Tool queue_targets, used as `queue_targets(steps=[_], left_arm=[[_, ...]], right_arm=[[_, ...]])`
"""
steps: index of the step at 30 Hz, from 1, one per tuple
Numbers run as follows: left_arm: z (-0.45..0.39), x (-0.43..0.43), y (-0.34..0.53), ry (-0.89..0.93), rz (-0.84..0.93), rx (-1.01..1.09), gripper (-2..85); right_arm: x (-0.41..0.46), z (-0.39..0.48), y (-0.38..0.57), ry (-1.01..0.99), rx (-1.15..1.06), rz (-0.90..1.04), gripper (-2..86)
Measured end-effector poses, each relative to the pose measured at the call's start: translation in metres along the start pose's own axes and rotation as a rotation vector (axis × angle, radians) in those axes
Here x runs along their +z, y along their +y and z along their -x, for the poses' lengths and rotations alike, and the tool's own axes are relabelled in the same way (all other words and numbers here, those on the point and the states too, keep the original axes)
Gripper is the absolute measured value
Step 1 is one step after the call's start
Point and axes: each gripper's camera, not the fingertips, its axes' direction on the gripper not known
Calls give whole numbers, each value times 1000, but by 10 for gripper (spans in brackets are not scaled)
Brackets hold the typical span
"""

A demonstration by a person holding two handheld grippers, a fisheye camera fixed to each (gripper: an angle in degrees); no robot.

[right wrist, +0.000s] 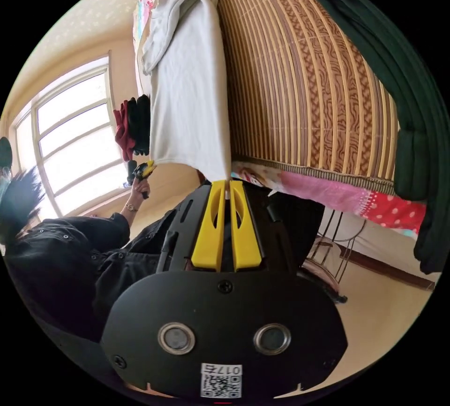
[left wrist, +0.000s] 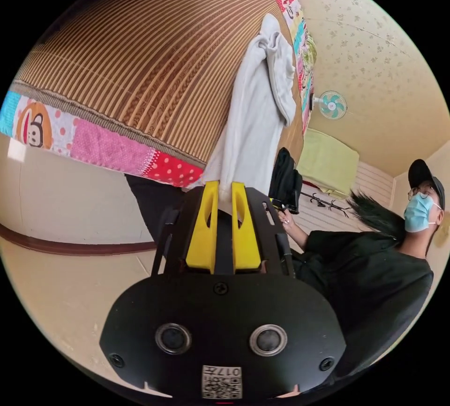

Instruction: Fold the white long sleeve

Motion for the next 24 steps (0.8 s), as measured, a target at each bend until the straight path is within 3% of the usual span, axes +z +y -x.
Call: queue_targets(steps=[4, 7, 10, 12, 15, 18, 20, 24], left_arm=[[-1, -2, 41, 201, 75, 18, 51], [-10, -14, 76, 502, -77, -19, 52], [-39, -30, 70, 686, -269, 59, 51], [-59, -33, 35, 756, -321, 116, 51], [-89, -34, -53, 710, -376, 163, 52], [-112, -38, -142, 474, -438, 216, 72], [-116, -35, -184, 229, -422, 172, 108], [-107, -23, -164, 55, -512, 62, 122]], right_arm=[[-60, -11, 61, -294, -24, -130, 19], [-104, 5, 86, -623, -155, -361, 16], [-144, 42, 52, -671, -349, -499, 16], [-161, 64, 6, -623, -413, -548, 15], [-179, 93, -94, -469, -395, -607, 15], [-179, 111, -186, -277, -233, -615, 15], [-165, 140, -222, 79, -72, -600, 14], [-108, 206, -225, 369, -247, -535, 11]])
